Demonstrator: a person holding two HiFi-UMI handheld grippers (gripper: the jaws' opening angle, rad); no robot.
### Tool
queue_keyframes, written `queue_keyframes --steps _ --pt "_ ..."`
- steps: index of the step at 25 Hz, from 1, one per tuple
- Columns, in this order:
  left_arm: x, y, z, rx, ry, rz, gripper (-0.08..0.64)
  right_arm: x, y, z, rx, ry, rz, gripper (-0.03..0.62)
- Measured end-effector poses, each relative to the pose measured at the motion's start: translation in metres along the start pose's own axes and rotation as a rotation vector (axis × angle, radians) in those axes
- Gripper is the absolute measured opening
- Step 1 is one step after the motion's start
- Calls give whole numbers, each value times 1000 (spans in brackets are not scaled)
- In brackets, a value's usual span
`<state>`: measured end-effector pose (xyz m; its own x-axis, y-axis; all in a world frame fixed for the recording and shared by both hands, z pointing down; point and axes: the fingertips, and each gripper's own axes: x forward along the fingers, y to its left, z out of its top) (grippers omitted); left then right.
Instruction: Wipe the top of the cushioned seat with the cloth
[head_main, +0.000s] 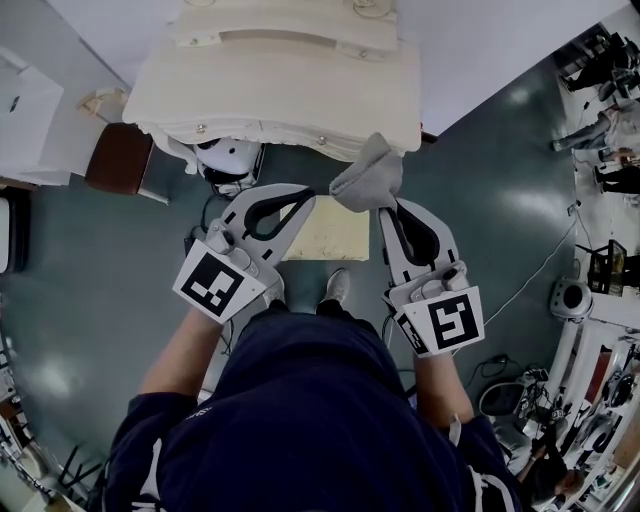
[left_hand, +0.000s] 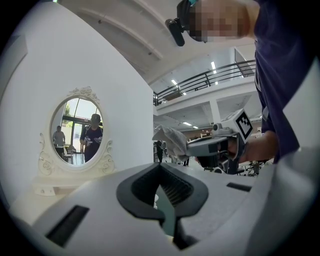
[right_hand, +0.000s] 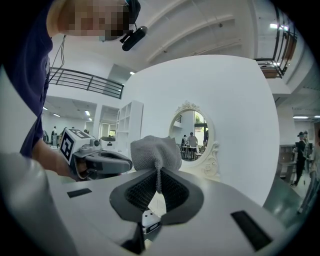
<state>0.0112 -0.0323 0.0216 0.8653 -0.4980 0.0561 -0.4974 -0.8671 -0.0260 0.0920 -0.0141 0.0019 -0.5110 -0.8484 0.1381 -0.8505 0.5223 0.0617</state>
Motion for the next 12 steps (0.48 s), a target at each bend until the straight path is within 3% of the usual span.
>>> queue_keyframes --steps 12 --pt "3 3 -4 3 11 -1 8 6 0 -4 -4 5 14 37"
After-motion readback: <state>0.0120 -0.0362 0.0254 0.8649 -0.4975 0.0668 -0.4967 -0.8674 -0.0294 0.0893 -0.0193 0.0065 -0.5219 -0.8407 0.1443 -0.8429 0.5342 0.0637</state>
